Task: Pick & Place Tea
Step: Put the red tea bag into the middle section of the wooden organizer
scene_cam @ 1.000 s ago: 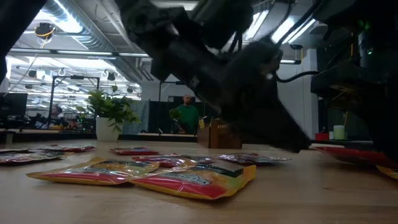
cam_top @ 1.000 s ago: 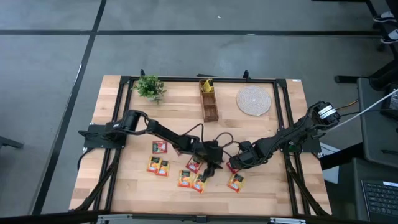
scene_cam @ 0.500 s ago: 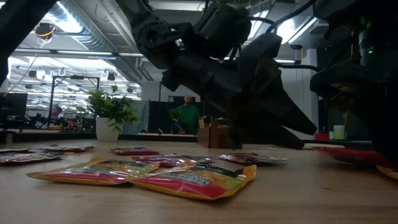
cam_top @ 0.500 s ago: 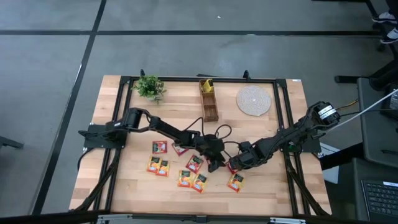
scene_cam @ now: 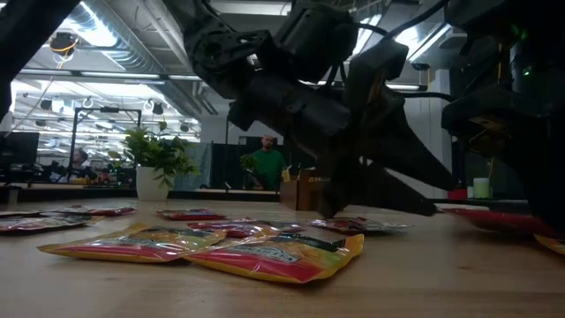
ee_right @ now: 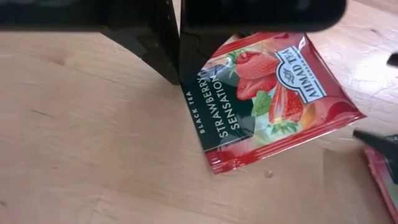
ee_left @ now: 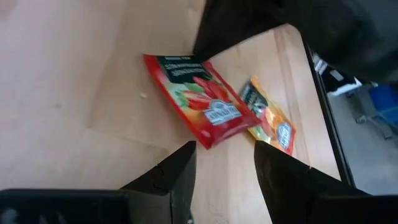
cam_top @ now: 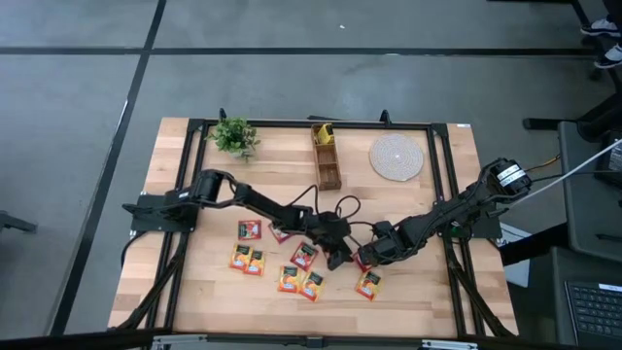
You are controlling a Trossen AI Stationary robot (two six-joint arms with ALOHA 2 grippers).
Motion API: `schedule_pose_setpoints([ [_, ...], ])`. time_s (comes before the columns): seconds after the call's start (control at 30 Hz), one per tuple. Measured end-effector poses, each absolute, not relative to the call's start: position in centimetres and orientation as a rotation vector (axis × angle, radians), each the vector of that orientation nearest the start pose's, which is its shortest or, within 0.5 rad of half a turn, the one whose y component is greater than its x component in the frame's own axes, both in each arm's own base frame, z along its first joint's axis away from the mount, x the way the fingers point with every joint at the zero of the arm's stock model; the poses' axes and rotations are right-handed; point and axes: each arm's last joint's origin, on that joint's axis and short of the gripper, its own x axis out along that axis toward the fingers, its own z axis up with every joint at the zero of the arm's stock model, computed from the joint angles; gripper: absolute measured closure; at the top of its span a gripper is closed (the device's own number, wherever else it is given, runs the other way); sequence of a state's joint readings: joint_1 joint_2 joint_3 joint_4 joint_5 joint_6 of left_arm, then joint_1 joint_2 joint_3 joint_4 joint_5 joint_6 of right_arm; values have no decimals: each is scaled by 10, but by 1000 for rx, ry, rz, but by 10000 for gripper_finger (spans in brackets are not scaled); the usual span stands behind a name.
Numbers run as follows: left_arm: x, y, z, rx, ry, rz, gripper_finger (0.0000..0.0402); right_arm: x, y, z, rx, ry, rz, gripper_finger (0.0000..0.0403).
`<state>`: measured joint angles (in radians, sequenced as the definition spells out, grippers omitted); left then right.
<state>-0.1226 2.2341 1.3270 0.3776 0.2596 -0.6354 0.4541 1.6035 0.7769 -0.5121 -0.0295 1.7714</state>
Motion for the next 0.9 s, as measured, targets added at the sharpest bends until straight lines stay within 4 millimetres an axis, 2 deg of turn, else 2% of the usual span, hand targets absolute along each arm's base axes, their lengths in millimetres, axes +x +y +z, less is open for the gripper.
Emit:
schedule_pose_setpoints([
  [0.23,460,-54,107,-690,627,-155,245,234,115,134,1181,1230,-821,399],
  [0.77,464,-59,99,-674,583,-197,245,235,115,134,1181,1220,-818,399],
  [0.9,463,-61,99,-684,618,-273,245,235,115,134,1178,1220,-814,399],
])
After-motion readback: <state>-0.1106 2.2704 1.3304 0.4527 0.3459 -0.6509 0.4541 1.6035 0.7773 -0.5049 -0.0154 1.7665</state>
